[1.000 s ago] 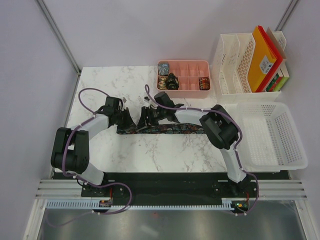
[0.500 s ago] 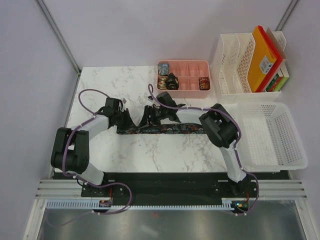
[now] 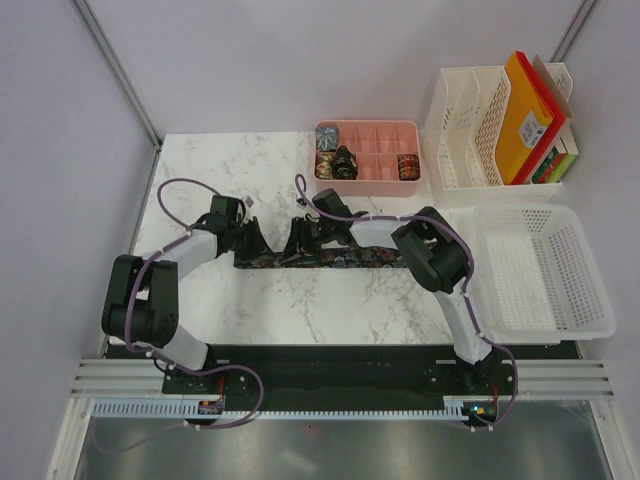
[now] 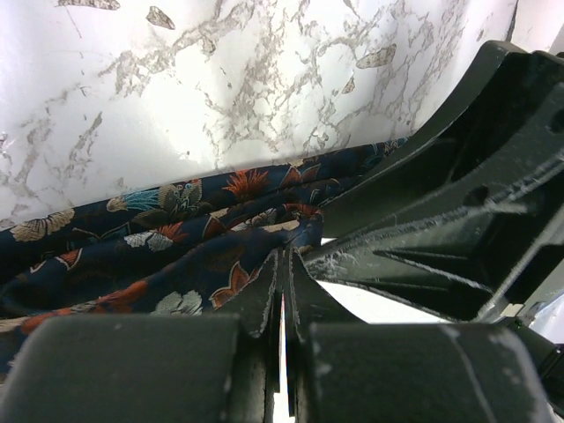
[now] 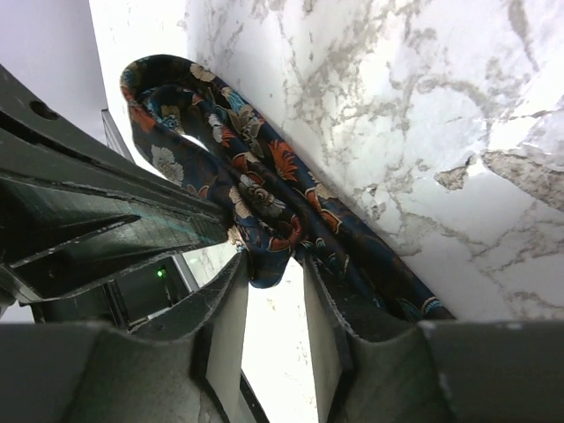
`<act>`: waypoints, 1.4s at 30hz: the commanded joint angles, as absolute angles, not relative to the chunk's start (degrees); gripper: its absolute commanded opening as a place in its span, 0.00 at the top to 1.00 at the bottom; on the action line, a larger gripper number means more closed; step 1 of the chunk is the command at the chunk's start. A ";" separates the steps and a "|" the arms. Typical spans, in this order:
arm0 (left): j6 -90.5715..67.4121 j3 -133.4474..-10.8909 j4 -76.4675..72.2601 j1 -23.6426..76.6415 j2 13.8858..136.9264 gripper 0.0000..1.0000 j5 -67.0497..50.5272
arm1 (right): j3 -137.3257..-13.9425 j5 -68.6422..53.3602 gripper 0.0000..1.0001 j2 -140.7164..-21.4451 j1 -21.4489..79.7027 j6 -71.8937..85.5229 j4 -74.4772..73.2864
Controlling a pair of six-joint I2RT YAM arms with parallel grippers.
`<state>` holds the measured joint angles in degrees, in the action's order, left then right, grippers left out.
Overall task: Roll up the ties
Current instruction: Roll the tie at the center of the board.
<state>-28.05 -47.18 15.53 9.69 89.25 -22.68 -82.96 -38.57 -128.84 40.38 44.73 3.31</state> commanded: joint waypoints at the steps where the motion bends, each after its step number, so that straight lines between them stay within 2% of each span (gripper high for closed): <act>1: -29.00 -46.50 13.54 9.14 88.77 0.98 -23.73 | -85.08 -38.58 0.64 -129.82 40.69 44.38 4.40; 8: -28.92 -46.84 13.54 8.53 88.24 0.98 -24.43 | -86.13 -39.55 0.85 -128.32 40.69 44.56 4.75; 11: -28.57 -46.58 13.71 8.17 86.58 0.94 -24.87 | -86.84 -39.46 0.93 -127.88 40.69 44.47 4.83; 16: -27.69 -46.93 15.29 6.95 83.94 0.87 -25.14 | -87.10 -39.02 0.97 -128.06 40.69 43.42 4.57; 27: -21.36 -47.11 21.62 1.32 87.18 0.90 -23.13 | -87.98 -37.35 1.00 -129.20 40.34 40.08 2.20; 33: -20.92 -47.81 21.89 1.06 91.67 0.92 -21.01 | -88.24 -37.97 0.90 -128.15 40.08 39.55 0.53; 39: -21.36 -48.25 21.62 1.05 94.04 0.92 -21.18 | -91.13 -38.59 0.54 -124.72 39.29 35.78 -4.48; 42: -21.27 -48.08 21.62 1.05 93.87 0.93 -20.66 | -92.11 -38.93 0.52 -123.31 38.85 35.42 -5.10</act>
